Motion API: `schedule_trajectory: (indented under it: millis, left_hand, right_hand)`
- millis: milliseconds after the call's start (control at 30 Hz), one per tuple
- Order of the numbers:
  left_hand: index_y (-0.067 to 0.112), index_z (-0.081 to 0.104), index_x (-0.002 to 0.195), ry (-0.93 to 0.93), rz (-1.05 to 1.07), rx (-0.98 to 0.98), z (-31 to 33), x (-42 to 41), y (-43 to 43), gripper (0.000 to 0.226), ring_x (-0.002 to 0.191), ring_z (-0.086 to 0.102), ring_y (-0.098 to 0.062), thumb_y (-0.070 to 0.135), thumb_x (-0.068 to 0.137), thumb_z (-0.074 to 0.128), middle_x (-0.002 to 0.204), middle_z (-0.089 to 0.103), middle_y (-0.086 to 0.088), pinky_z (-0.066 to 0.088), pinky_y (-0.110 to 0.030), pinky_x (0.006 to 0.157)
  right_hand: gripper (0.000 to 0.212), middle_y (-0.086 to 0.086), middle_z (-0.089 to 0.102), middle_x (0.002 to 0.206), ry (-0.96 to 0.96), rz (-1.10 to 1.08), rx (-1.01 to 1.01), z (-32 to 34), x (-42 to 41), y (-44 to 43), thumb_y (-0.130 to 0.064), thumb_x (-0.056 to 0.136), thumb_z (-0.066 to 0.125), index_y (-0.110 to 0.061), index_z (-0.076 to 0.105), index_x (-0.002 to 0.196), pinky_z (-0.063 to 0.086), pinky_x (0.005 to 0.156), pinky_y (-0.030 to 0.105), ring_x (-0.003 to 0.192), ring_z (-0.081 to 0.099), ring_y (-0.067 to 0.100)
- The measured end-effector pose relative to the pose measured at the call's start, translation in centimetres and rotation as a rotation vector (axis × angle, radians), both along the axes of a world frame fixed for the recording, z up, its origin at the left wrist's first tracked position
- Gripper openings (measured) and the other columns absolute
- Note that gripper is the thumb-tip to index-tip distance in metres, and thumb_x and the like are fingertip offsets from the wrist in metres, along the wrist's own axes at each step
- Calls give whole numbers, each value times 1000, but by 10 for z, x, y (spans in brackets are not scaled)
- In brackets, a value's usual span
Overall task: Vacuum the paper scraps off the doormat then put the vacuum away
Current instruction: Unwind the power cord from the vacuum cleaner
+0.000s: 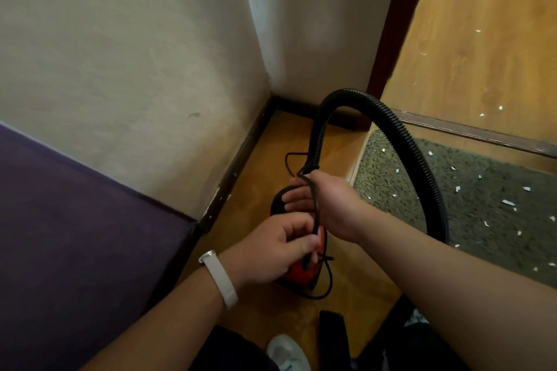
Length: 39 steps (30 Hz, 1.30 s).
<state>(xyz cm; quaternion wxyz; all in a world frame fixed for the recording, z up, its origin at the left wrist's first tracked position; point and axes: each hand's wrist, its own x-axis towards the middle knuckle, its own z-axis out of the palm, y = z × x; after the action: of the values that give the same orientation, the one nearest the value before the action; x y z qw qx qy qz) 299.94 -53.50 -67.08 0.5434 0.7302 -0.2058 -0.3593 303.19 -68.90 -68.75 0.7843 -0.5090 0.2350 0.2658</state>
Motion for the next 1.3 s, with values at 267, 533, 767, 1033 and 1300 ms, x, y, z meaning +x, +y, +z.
schedule_trajectory:
  millis: [267, 533, 767, 1033, 1300]
  left_hand:
    - [28, 68, 91, 31, -266, 333, -23, 6, -1, 4, 81, 63, 1, 27, 93, 65, 84, 67, 15, 50, -23, 79]
    - [12, 59, 116, 628, 644, -89, -18, 67, -23, 60, 93, 71, -18, 62, 97, 33, 101, 74, -9, 54, -34, 79]
    - [9, 57, 116, 612, 1012, -207, -6, 120, -58, 45, 56, 56, -13, 45, 104, 32, 70, 58, 0, 45, -25, 50]
    - [14, 55, 87, 334, 1248, -502, 24, 137, -26, 47, 39, 29, -11, 47, 104, 27, 51, 36, 4, 26, -23, 39]
    - [12, 53, 83, 58, 849, -305, 35, 76, -39, 49, 42, 25, -13, 48, 104, 27, 50, 30, 4, 21, -27, 40]
  right_hand:
    - [25, -3, 36, 51, -25, 21, -104, 11, 5, -17, -29, 103, 42, -9, 56, 96, 29, 43, 27, 44, 33, 13]
    - [23, -1, 38, 50, -335, 396, -320, 33, -8, -28, -19, 94, 49, -11, 61, 77, 27, 45, 29, 43, 31, 15]
    - [24, 0, 41, 51, -348, 770, -391, 34, -13, -42, -25, 91, 54, -14, 71, 78, 32, 51, 31, 46, 36, 17]
    - [22, -8, 56, 61, -330, 757, -681, 15, -7, -48, -36, 94, 57, -22, 71, 83, 44, 51, 27, 49, 49, 7]
    - [14, 0, 71, 87, -373, 433, -645, 11, -4, -35, -33, 97, 53, -24, 64, 96, 56, 72, 34, 77, 67, 14]
